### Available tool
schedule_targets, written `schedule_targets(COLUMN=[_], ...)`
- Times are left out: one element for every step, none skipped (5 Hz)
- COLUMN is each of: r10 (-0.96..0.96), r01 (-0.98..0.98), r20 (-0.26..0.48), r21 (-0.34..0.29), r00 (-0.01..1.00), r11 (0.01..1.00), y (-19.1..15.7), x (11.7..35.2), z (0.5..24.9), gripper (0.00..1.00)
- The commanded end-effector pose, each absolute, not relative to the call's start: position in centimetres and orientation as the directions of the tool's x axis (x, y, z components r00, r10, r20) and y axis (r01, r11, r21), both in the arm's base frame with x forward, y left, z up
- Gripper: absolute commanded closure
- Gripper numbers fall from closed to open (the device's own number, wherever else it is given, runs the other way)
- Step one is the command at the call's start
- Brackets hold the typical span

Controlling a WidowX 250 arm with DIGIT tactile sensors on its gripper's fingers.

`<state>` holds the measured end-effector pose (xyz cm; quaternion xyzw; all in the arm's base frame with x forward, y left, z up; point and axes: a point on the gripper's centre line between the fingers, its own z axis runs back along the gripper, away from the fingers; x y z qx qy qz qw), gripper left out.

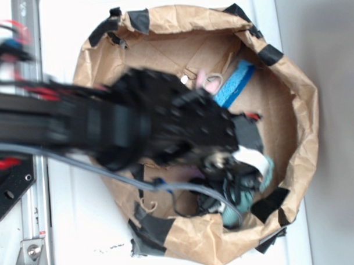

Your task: Grab the blue cloth.

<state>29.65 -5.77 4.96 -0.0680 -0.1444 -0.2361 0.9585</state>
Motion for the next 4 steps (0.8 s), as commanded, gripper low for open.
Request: schedule_targets(r10=[-0.079,0.061,0.249,0.22], r01=[0.103,-0.042,-0.259,-0.212], r20=[0.296,0.133,-0.114,-0.197], r21=[-0.065,-0.139,-0.08,0.062], r00=[0.952,0.989,0.962,0.955], r11=[0.993,0.989,0.963,0.975], y=[-3.1,-2.4,-2.7,-4.9], x=[26.6,26.9,29.5,31.1], z=[12.8,14.5,14.4,13.6], gripper=[1.0,1.0,1.0,1.0])
